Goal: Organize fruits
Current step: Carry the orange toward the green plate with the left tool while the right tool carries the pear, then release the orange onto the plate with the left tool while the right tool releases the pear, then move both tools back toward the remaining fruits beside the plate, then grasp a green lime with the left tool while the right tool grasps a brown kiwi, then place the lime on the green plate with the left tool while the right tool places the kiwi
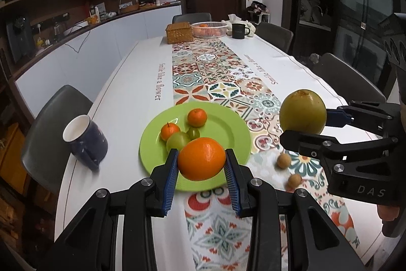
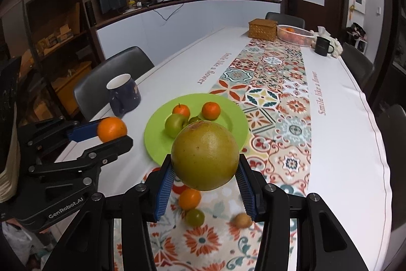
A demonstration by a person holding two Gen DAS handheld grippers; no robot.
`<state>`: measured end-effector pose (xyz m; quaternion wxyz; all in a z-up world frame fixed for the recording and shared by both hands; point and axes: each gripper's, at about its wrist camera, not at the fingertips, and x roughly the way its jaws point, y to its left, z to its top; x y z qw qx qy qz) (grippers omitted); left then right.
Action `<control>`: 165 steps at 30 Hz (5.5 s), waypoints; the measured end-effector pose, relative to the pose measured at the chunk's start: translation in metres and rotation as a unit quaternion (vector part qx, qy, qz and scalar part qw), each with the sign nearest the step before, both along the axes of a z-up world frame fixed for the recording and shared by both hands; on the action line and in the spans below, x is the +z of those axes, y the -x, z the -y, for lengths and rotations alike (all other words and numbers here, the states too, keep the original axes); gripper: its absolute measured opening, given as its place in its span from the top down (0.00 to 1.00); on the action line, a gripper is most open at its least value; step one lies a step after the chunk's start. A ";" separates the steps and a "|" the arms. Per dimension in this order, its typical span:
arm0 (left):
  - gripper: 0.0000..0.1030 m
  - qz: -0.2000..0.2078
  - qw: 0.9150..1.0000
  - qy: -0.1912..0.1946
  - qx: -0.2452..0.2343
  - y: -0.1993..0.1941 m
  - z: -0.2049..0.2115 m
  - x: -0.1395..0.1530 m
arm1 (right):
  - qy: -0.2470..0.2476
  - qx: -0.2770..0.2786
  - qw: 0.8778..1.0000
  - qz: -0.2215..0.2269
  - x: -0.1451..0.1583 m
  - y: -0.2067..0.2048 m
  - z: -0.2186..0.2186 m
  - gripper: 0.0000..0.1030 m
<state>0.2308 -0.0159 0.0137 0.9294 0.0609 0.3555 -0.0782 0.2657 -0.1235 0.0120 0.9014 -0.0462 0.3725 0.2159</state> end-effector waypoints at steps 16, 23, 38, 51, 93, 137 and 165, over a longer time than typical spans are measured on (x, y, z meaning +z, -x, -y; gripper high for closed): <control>0.66 -0.060 0.998 0.017 0.020 -0.070 -0.016 -0.042 | 0.024 0.029 0.998 -0.059 -0.036 -0.088 -0.030 0.53; 0.65 -0.087 0.996 0.019 0.022 -0.087 -0.020 -0.063 | 0.044 0.033 0.995 -0.087 -0.057 -0.107 -0.040 0.53; 0.44 -0.069 0.997 -0.005 0.042 -0.063 -0.029 -0.055 | 0.026 -0.007 0.997 -0.075 -0.059 -0.096 -0.023 0.38; 0.32 0.013 1.000 0.008 0.026 -0.007 -0.008 0.004 | 0.008 -0.028 0.999 0.018 -0.001 -0.017 0.011 0.38; 0.40 -0.120 0.992 0.036 -0.024 0.026 0.070 -0.093 | 0.075 0.038 0.996 -0.010 -0.083 0.033 0.066 0.38; 0.72 -0.181 0.983 0.041 -0.008 -0.007 0.090 -0.122 | 0.032 0.029 0.997 -0.064 -0.125 0.011 0.069 0.72; 0.72 -0.065 0.997 0.038 0.002 0.031 0.036 -0.045 | -0.011 0.006 1.000 0.012 -0.041 0.044 0.036 0.72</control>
